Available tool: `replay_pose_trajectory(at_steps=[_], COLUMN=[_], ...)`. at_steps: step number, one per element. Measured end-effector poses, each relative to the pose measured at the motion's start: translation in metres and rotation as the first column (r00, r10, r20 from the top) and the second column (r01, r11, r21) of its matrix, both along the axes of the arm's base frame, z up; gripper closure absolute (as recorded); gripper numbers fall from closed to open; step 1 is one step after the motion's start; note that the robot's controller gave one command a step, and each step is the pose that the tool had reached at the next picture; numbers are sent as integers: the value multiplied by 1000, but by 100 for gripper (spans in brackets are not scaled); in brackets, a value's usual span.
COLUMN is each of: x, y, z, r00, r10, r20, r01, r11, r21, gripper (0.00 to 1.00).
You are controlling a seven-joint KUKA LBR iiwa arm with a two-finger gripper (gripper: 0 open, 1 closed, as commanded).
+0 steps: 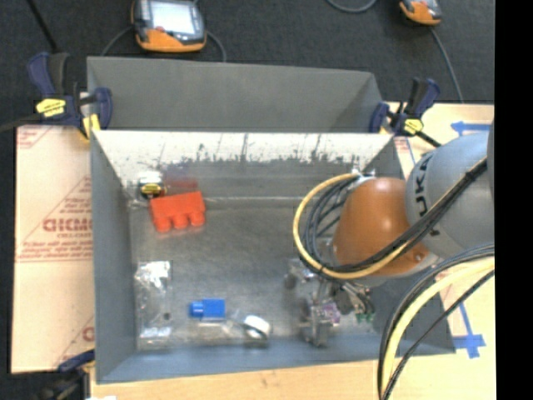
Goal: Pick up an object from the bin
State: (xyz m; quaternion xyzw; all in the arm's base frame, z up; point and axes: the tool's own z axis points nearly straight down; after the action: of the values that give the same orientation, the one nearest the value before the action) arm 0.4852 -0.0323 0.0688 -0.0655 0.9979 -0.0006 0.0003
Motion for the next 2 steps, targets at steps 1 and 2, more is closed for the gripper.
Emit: replay_pose_trajectory(at_steps=[1,2], x=[-4,-1], y=[-88,-34], z=[3,2], r00=[916,687], r10=[402,727], r20=[14,7], r01=[-402,-727], r11=[916,687], r21=[-7,-3], gripper=[0,0])
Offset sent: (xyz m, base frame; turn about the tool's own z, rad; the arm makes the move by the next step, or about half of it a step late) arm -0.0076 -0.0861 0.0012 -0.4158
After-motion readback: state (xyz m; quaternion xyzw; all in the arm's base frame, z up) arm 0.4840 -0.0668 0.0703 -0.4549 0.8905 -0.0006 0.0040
